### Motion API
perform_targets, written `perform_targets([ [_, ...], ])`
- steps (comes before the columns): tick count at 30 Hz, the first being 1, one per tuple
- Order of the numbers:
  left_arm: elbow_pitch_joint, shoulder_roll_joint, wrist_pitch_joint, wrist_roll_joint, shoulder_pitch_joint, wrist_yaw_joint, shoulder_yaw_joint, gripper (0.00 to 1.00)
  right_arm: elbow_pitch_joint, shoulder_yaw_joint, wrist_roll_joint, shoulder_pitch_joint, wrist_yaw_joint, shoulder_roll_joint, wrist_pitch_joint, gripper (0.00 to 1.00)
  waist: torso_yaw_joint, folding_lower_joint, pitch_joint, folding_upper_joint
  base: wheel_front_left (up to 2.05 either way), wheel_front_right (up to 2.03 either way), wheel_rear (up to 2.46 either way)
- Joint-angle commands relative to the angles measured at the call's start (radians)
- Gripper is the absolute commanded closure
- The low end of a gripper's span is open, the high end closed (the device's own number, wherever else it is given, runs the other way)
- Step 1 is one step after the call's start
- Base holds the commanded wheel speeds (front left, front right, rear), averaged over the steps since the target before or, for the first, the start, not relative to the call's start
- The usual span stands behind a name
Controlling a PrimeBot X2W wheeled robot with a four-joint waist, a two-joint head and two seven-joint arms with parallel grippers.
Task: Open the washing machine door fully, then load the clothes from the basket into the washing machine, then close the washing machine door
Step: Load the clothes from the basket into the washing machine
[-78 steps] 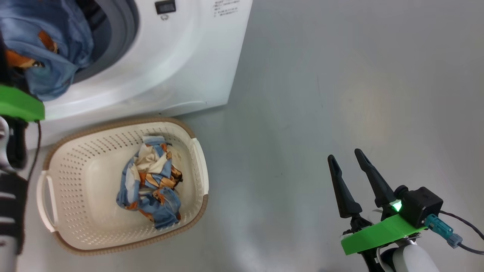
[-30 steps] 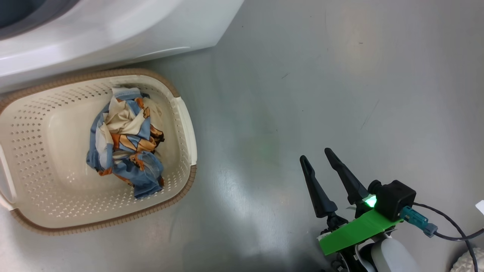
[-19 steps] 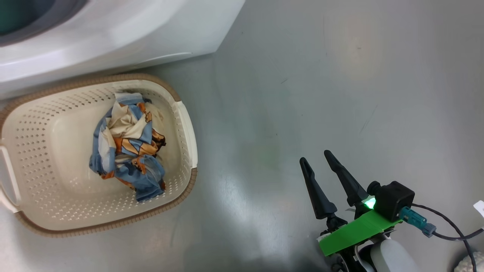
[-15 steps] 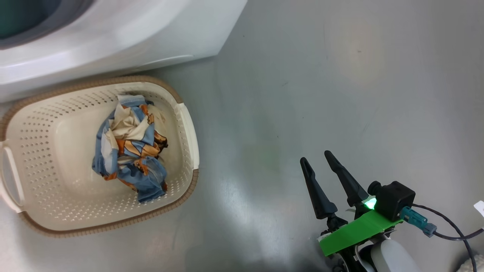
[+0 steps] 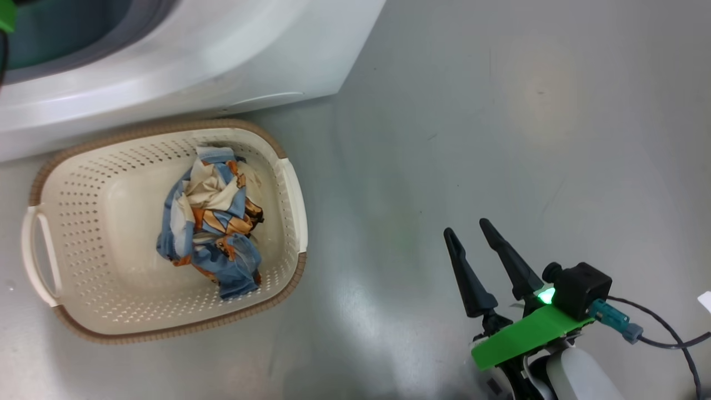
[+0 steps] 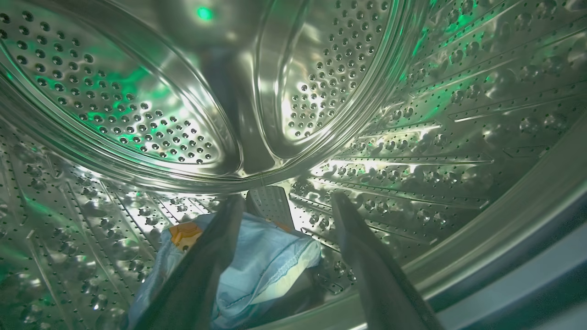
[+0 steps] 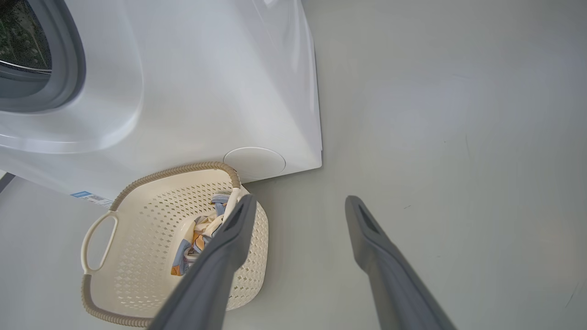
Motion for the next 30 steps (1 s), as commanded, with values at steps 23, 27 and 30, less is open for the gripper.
perform_targets([
  [23, -0.199, -0.018, -0.005, -0.004, 0.237, -0.001, 0.057, 0.0, 0.045, -0.003, -0.005, -0.013, 0.009, -0.001, -0.012, 0.0, 0.08, 0.0, -0.161, -0.0001, 0.0, 0.0, 0.0],
  [27, -0.25, -0.028, -0.005, 0.004, 0.291, -0.002, 0.09, 0.0, 0.051, -0.012, -0.008, -0.006, 0.009, -0.001, -0.012, 0.0, 0.09, 0.0, -0.197, -0.0001, 0.0, 0.0, 0.0],
  [30, -0.287, -0.035, -0.005, 0.015, 0.34, -0.002, 0.117, 0.0, 0.056, -0.011, -0.011, -0.001, 0.009, -0.001, -0.012, 0.0, 0.094, 0.0, -0.22, -0.0001, 0.0, 0.0, 0.0],
])
